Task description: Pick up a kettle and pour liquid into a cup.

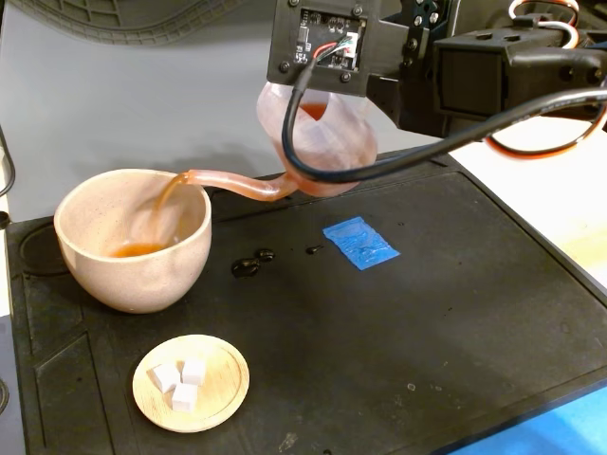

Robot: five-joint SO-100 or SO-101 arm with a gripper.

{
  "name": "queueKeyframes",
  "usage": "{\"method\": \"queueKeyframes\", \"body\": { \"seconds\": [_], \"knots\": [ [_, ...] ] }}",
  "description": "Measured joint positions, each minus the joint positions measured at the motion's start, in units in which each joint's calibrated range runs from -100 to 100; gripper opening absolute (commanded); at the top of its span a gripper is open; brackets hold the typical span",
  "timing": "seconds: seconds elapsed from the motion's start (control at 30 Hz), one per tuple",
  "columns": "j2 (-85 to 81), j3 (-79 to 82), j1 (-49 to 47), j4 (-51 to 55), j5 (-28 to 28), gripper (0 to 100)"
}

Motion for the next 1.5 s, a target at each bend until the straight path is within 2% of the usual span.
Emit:
{"method": "queueKeyframes", "body": {
  "seconds": [0.77,0.87,1.03,1.33,1.47,1.5],
  "knots": [
    [0.0,0.0,0.0,0.0,0.0,1],
    [0.0,0.0,0.0,0.0,2.3,1],
    [5.0,-6.3,-0.2,0.1,1.2,1],
    [5.0,-6.3,-0.2,0.1,1.2,1],
    [5.0,-6.3,-0.2,0.3,-5.8,1],
    [5.0,-6.4,-0.2,3.2,-6.2,1]
  ]
}}
